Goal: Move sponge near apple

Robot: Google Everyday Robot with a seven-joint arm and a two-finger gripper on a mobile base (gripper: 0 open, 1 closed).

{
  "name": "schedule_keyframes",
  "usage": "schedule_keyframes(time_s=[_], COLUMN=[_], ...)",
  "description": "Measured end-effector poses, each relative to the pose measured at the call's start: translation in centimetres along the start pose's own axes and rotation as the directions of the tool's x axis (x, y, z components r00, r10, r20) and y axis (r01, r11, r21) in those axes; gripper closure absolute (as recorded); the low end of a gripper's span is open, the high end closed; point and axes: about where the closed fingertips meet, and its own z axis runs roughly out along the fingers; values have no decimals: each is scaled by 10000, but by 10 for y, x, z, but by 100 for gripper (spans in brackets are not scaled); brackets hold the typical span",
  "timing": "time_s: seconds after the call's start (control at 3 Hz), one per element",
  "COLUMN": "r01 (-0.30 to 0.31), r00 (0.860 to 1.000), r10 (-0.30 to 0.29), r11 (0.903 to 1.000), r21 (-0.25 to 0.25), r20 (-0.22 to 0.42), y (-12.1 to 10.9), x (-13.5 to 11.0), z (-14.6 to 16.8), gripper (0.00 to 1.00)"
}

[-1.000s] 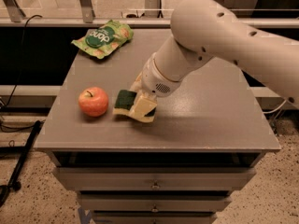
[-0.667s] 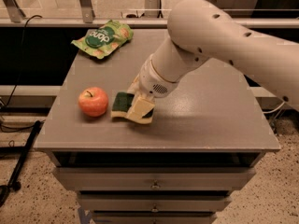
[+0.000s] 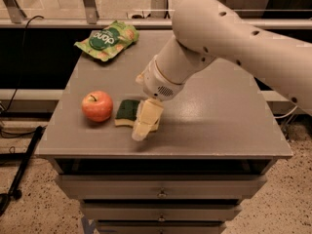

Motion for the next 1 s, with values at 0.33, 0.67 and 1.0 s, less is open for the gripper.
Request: schedule_keyframes(time_s=[0.33,0.67,1.0], r01=[-289,-794,-767], r00=[9990,9920,9911], r10=[267,637,567], r11=[9977,9861,9827], r21=[616,1459,1684], r20=[359,1092,1206], y=[-10,-21,-23], x=[23,69,69], z=[-43,-115,-128], gripper=[0,0,0])
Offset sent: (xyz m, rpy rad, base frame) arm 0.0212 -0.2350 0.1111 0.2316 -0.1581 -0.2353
